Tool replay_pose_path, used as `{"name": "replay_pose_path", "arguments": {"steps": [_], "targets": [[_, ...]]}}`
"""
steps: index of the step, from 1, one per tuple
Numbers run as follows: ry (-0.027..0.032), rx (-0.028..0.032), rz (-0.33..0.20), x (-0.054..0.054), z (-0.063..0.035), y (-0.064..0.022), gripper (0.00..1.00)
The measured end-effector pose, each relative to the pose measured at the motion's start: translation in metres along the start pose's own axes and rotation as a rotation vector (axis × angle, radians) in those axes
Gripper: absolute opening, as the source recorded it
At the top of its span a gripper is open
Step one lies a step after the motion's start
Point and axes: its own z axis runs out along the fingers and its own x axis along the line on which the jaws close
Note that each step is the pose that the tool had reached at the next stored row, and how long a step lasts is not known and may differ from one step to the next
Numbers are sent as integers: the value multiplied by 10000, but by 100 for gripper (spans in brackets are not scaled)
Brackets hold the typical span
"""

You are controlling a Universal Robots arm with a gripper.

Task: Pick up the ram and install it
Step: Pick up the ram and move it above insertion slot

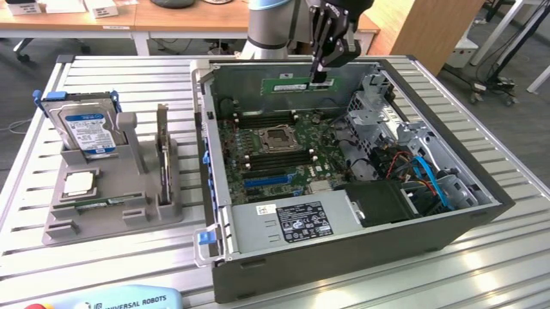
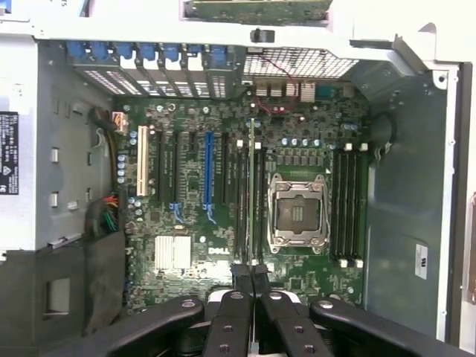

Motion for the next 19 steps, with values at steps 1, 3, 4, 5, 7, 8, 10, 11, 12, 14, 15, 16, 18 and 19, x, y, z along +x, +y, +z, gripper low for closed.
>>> {"name": "replay_pose_path", "arguments": {"steps": [1, 3, 4, 5, 7, 8, 10, 11, 12, 14, 15, 16, 18, 19], "targets": [[0, -1, 0, -14, 1, 0, 11], [0, 0, 0, -39, 1, 0, 11], [0, -1, 0, -50, 2, -1, 11], [0, -1, 0, -56, 2, -1, 11], [1, -1, -2, -57, 2, -1, 11], [1, -1, -1, -58, 2, -1, 11], [0, -1, 1, -58, 2, 0, 11], [-2, 1, 0, -59, 5, -1, 11], [-2, 0, 0, -59, 11, -1, 11], [0, -1, 0, -58, 30, -2, 11], [0, 0, 0, -58, 41, -2, 11], [1, 1, 0, -58, 51, -3, 11], [0, 2, 0, -57, 73, -3, 11], [0, 2, 0, -57, 84, -4, 11]]}}
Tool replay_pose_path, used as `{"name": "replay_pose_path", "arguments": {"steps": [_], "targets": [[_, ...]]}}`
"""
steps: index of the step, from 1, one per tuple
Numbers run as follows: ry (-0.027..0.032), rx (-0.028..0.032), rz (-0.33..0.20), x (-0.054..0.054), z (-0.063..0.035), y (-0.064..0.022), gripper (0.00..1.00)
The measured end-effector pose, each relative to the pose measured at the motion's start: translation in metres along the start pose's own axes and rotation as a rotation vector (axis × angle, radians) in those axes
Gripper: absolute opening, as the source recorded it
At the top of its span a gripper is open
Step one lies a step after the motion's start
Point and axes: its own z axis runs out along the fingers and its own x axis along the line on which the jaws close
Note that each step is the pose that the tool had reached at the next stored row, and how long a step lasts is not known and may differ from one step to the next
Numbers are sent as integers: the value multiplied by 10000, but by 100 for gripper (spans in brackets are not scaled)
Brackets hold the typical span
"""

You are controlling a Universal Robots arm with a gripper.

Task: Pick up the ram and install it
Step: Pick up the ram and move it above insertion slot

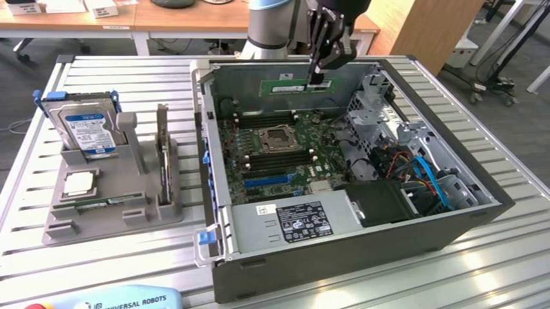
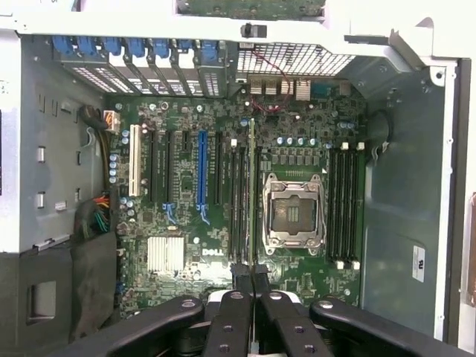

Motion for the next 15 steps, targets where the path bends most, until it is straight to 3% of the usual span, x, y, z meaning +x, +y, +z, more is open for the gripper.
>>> {"name": "replay_pose_path", "arguments": {"steps": [15], "targets": [[0, 4, 0, 4, 177, -7, 11]]}}
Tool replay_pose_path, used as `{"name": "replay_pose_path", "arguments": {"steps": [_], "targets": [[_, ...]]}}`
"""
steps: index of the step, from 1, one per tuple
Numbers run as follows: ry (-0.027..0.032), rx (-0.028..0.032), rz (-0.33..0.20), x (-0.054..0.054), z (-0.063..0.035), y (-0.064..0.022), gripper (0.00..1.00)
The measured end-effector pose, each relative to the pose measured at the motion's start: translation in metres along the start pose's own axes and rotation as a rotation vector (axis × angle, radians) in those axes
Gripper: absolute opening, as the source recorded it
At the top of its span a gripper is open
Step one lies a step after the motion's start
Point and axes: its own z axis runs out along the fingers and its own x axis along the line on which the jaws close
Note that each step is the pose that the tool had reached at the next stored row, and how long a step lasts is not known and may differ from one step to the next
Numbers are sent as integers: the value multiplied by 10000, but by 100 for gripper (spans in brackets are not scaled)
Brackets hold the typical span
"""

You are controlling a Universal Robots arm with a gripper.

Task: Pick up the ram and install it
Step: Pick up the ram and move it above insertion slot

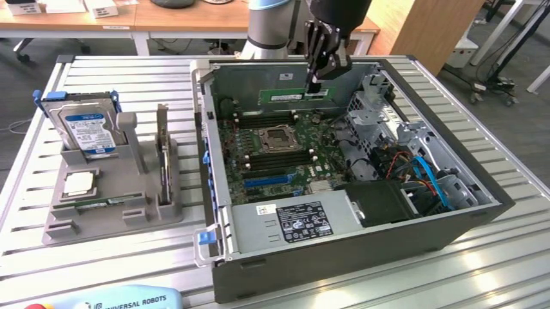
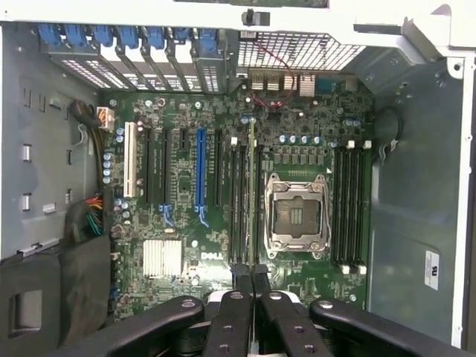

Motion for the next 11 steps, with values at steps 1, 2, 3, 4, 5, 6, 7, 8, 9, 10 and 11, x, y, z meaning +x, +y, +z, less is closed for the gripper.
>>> {"name": "replay_pose_path", "arguments": {"steps": [1, 2, 3, 4, 5, 6, 7, 8, 9, 10, 11], "targets": [[0, 0, 0, 0, 10, 0, 11], [0, 0, 0, 0, 20, -1, 11], [0, 0, 0, 1, 31, -1, 11], [0, -1, 0, 1, 42, -2, 11], [0, 0, 0, 1, 53, -2, 11], [0, 0, 0, 1, 65, -3, 11], [1, 0, -1, 2, 76, -3, 11], [0, 0, 0, 2, 89, -4, 11], [1, 0, 0, 2, 101, -4, 11], [0, 0, 0, 2, 114, -5, 11], [0, 0, 0, 2, 127, -5, 11]]}}
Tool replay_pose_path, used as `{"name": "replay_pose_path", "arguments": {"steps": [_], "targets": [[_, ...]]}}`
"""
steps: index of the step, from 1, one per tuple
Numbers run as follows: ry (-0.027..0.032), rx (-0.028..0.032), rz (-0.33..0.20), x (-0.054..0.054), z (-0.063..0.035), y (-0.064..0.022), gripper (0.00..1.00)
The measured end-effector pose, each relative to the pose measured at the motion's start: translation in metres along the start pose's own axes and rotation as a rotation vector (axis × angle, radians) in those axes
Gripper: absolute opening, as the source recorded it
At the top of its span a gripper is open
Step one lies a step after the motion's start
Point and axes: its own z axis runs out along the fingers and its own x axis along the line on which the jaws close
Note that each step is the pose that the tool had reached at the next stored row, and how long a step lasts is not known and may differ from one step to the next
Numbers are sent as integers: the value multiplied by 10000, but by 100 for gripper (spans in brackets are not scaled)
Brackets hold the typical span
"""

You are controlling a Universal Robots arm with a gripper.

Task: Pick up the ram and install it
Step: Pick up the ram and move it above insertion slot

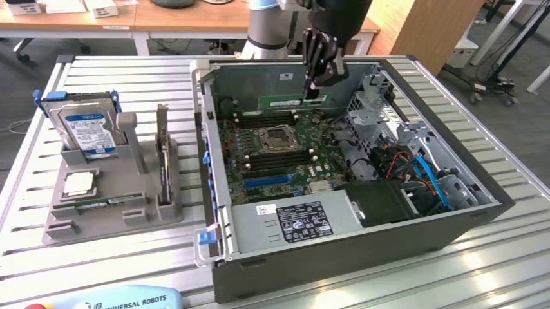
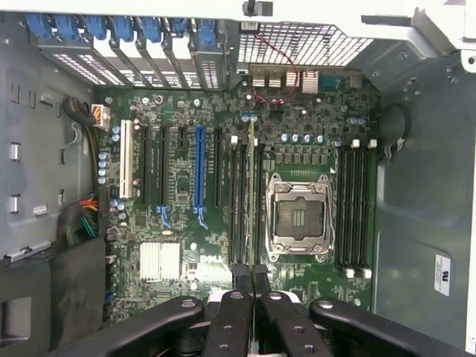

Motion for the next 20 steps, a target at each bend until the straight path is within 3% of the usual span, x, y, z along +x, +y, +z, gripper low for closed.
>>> {"name": "replay_pose_path", "arguments": {"steps": [20], "targets": [[0, 0, 1, 4, 180, -7, 11]]}}
